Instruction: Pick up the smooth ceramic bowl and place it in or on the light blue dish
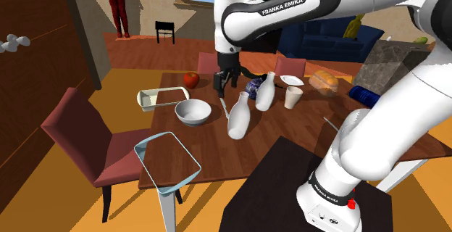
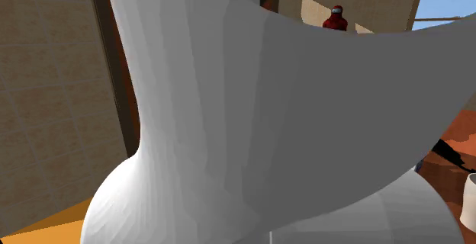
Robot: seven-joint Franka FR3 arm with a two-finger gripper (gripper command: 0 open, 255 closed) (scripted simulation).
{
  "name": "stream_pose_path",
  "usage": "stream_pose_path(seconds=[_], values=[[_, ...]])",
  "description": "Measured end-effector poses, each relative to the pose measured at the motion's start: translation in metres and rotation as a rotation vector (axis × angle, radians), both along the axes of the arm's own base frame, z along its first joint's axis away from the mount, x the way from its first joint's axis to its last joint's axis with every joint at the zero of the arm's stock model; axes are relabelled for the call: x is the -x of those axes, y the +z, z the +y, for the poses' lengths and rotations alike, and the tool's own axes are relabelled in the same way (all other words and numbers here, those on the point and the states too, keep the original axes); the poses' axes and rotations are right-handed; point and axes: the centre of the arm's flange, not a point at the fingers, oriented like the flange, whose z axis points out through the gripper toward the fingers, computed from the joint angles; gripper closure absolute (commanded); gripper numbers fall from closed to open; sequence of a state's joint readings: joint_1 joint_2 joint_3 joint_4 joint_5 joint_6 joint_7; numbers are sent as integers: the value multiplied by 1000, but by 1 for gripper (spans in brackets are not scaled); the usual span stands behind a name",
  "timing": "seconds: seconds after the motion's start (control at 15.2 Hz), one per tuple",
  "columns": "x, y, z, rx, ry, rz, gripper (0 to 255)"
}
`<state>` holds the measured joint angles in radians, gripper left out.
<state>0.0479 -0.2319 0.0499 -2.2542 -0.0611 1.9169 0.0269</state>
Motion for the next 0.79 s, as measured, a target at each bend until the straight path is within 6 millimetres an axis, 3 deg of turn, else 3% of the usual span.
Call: stream_pose_path(seconds=[0.79], values=[[-120,-101,35,40,7,6,0]])
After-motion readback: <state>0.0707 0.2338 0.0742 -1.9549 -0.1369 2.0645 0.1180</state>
